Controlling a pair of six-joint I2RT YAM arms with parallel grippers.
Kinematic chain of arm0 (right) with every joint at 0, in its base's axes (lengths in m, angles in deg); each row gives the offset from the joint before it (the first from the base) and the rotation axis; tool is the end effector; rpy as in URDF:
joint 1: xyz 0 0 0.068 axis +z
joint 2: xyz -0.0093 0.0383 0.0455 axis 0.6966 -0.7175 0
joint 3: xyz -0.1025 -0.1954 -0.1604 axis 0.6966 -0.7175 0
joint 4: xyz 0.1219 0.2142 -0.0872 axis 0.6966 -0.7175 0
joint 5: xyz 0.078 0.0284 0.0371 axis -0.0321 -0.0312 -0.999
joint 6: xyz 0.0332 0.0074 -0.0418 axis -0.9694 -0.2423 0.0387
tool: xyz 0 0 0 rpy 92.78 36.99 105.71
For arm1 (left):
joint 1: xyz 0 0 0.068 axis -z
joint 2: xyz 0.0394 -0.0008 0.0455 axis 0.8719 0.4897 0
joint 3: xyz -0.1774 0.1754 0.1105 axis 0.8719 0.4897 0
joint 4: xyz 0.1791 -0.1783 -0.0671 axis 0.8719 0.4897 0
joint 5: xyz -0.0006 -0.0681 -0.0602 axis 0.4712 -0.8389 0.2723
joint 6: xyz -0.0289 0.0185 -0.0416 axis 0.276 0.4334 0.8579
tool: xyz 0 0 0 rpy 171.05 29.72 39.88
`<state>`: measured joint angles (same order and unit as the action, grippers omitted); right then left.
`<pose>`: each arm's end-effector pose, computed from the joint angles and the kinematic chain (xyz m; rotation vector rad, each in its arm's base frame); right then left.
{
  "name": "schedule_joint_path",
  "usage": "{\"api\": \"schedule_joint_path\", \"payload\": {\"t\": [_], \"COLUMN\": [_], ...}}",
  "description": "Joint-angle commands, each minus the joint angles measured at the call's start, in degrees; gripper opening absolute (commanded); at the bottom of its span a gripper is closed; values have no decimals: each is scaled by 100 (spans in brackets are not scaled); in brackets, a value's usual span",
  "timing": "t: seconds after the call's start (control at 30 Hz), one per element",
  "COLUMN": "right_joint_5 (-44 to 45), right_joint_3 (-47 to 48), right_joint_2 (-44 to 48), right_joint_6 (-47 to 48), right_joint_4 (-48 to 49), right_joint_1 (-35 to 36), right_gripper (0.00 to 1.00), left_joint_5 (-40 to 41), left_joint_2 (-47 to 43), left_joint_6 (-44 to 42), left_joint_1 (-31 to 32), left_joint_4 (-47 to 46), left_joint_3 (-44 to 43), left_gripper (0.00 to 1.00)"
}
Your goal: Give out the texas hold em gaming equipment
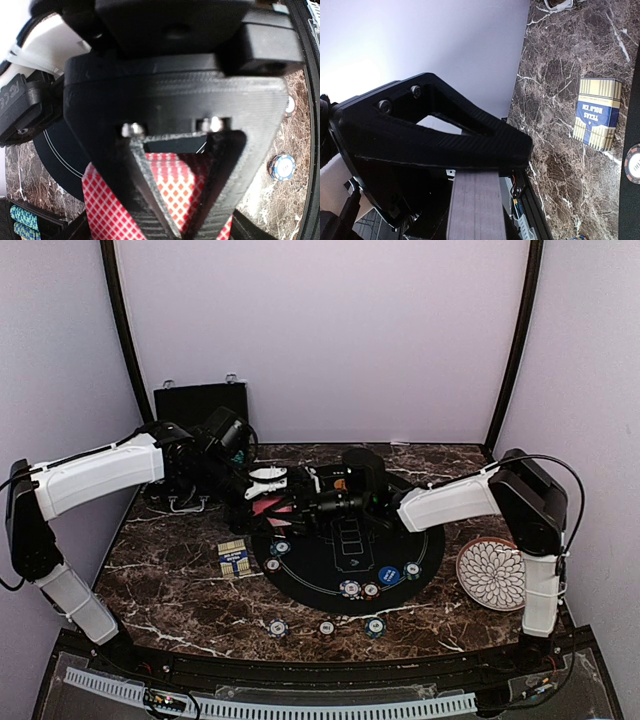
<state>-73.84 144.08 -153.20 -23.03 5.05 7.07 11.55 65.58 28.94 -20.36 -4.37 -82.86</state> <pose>0.2650 0.3691 0.2161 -0.2643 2.2718 2.1028 0.2528 -0.2268 0.2996 1.7423 1.7460 -0.3034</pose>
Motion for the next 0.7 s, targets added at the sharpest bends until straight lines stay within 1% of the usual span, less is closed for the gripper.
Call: {"api": "schedule_joint_path", "payload": {"t": [0.0, 0.07, 0.13, 0.37, 0.4, 0.5, 0.67], "right_joint_5": [-26, -53, -40, -24, -33, -46, -81], "right_joint_3": [-11, 16, 10, 59, 80, 152, 137], "right_joint_2": [-66, -83, -93, -84, -84, -93, -93], "right_joint_6": [-191, -173, -169, 47, 54, 90, 64], "right_joint_4": [536, 522, 506, 201, 210, 162, 237], "right_joint_1": [-16, -6, -7, -6, -7, 2, 11], "right_gripper": [0, 0, 0, 0, 0, 0, 0], "left_joint_5": [-128, -134, -227, -276, -287, -263, -76], "left_joint_2": [-186, -119, -78, -40, -32, 20, 51], "left_joint_6": [45, 60, 67, -21, -31, -33, -4], "left_joint_1": [20, 19, 20, 23, 21, 26, 29], "left_joint_4": [97, 223, 351, 509, 544, 580, 404], "left_joint_3": [-119, -193, -270, -310, -301, -285, -214], "left_gripper": [79, 80, 86, 89, 93, 94, 92]}}
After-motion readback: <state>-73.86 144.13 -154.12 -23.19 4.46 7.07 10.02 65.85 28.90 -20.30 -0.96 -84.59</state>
